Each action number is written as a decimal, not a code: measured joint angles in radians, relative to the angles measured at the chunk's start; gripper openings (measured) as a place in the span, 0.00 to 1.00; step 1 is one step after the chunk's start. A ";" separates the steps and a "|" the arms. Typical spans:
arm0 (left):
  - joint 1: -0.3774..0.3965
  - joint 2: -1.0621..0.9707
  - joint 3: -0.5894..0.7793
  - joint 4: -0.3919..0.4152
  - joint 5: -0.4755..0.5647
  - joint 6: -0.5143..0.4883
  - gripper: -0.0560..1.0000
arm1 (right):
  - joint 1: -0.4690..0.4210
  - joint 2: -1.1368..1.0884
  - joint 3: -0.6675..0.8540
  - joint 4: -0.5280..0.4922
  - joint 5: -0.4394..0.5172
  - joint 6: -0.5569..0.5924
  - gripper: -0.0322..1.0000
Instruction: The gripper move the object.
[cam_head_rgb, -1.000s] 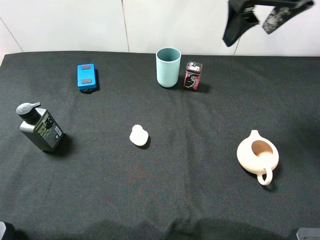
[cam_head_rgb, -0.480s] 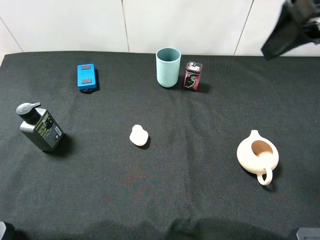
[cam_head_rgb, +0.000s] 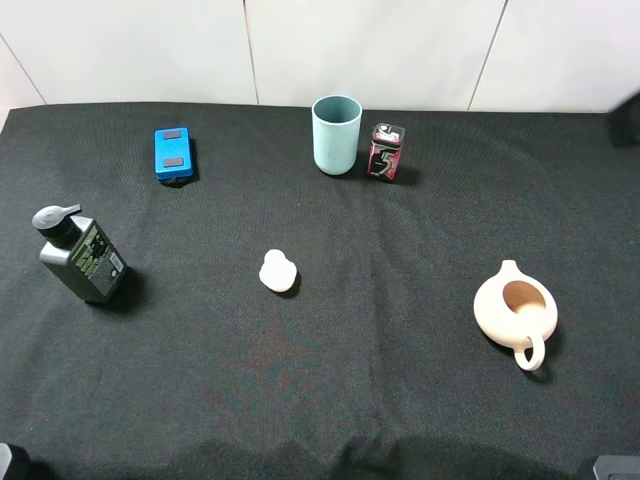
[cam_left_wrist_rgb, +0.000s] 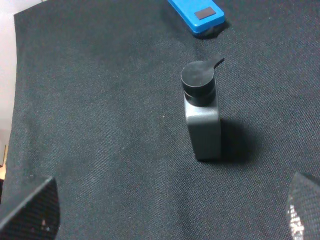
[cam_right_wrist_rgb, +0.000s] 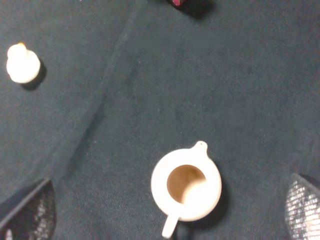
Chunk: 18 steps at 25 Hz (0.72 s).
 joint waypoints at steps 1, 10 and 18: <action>0.000 0.000 0.000 0.000 0.000 0.000 0.96 | 0.000 -0.029 0.023 0.000 0.000 0.000 0.70; 0.000 0.000 0.000 0.000 0.000 0.000 0.96 | -0.009 -0.311 0.216 -0.011 -0.087 0.003 0.70; 0.000 0.000 0.000 0.000 0.000 0.000 0.96 | -0.195 -0.527 0.354 -0.037 -0.144 0.003 0.70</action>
